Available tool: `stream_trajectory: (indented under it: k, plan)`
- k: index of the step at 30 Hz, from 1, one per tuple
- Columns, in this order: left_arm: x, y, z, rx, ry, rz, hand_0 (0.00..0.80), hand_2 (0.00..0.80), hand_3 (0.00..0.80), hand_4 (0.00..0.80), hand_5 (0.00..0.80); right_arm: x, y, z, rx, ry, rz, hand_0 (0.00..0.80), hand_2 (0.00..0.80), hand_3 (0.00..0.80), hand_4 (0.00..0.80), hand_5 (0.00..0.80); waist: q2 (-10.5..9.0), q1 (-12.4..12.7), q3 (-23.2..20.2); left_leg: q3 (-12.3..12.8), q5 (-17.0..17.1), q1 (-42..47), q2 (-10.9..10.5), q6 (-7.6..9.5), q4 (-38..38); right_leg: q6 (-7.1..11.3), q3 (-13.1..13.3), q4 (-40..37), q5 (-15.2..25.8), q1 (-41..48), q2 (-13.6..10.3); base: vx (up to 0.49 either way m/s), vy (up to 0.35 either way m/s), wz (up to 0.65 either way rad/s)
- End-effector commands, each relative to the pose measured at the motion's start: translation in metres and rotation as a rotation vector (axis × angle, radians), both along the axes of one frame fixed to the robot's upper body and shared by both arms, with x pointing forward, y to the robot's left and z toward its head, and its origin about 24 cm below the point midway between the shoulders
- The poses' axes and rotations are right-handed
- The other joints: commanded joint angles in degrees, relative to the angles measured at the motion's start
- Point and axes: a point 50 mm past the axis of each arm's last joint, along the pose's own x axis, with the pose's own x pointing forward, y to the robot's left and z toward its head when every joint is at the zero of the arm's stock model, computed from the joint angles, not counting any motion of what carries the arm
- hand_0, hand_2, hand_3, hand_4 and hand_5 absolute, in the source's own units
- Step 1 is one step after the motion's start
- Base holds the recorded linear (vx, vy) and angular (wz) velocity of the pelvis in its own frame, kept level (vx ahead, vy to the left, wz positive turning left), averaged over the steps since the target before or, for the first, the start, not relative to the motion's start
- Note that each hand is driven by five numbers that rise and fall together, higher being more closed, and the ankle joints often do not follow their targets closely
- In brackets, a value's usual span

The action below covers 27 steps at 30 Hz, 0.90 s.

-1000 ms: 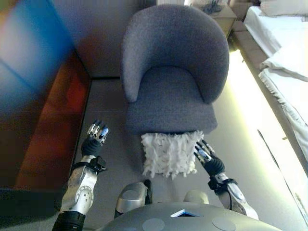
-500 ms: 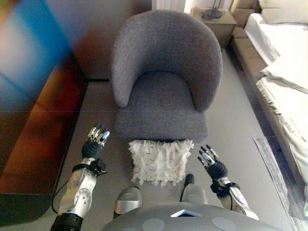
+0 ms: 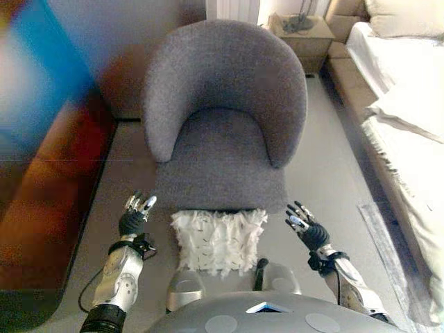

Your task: Pick up the cushion and take it to the sofa

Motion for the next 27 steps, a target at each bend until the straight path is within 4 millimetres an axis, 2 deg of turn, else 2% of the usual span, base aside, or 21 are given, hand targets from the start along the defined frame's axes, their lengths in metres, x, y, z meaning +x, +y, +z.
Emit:
stream_trajectory:
  k: [1,4,6,8,11,17,22,27]
  plan:
    - [0.023,0.006,0.019,0.116,-0.121,-0.029,0.000,0.000,0.000,0.000,0.000,0.030,0.009,0.015,-0.043,-0.134,-0.011,0.000,0.000,0.000,0.000,0.000,-0.24,1.5,2.8,-1.2,15.4,-6.3,2.4,-1.68,-4.0,1.69,-0.9,-4.2,0.7,3.3,-2.7,0.024,0.119,0.37]
    - [0.040,0.008,0.020,0.181,-0.125,-0.047,0.000,0.000,0.000,0.000,0.000,0.049,0.010,0.017,-0.197,-0.141,0.002,0.000,0.000,0.000,0.000,0.000,-0.53,1.8,4.9,0.0,7.1,-10.3,0.6,0.33,0.6,2.55,-0.4,2.4,-0.2,-1.4,-7.4,0.003,0.143,0.14]
    - [0.047,0.013,0.024,0.208,-0.145,-0.032,0.000,0.000,0.000,0.000,0.000,0.057,0.009,0.022,-0.265,-0.154,0.022,0.000,0.000,0.000,0.000,0.000,-0.65,1.7,7.4,0.2,3.2,-14.2,0.7,0.19,7.3,3.20,1.6,8.5,-2.0,-5.8,-9.5,-0.043,0.118,-0.15]
    - [0.054,0.018,0.031,0.233,-0.180,-0.008,0.000,0.000,0.000,0.000,0.000,0.067,0.008,0.027,-0.321,-0.171,0.048,0.000,0.000,0.000,0.000,0.000,-0.76,1.5,9.4,0.9,0.8,-18.3,1.1,0.69,12.1,3.24,3.4,12.0,-2.4,-10.2,-10.5,-0.131,0.088,-0.24]
    - [0.070,0.021,0.046,0.287,-0.238,0.015,0.000,0.000,0.000,0.000,0.000,0.090,0.005,0.037,-0.371,-0.203,0.046,0.000,0.000,0.000,0.000,0.000,-0.62,1.5,12.1,0.9,-1.5,-24.2,2.0,0.87,16.9,3.22,5.6,16.0,-3.0,-16.4,-10.5,-0.171,0.057,-0.32]
    - [0.112,0.012,0.086,0.375,-0.370,-0.001,0.000,0.000,0.000,0.000,0.000,0.144,-0.002,0.080,-0.415,-0.299,-0.026,0.000,0.000,0.000,0.000,0.000,0.08,1.7,16.7,-0.7,-3.9,-36.8,3.8,0.62,25.2,2.34,8.4,24.2,-4.1,-28.4,-10.8,-0.180,0.012,-0.18]
    - [0.134,0.003,0.109,0.437,-0.423,-0.048,0.000,0.000,0.000,0.000,0.000,0.168,-0.013,0.110,-0.425,-0.348,-0.082,0.000,0.000,0.000,0.000,0.000,1.21,1.1,18.9,-2.4,-7.3,-45.8,4.5,0.79,34.9,1.32,11.4,34.3,-7.0,-38.0,-10.9,-0.112,0.034,0.04]
    - [0.149,0.002,0.128,0.452,-0.463,-0.089,0.000,0.000,0.000,0.000,0.000,0.181,-0.021,0.131,-0.448,-0.391,-0.079,0.000,0.000,0.000,0.000,0.000,2.57,0.1,19.6,-3.2,-11.5,-54.9,5.6,1.30,46.3,0.60,14.6,45.5,-11.1,-47.8,-10.6,-0.060,0.044,0.00]
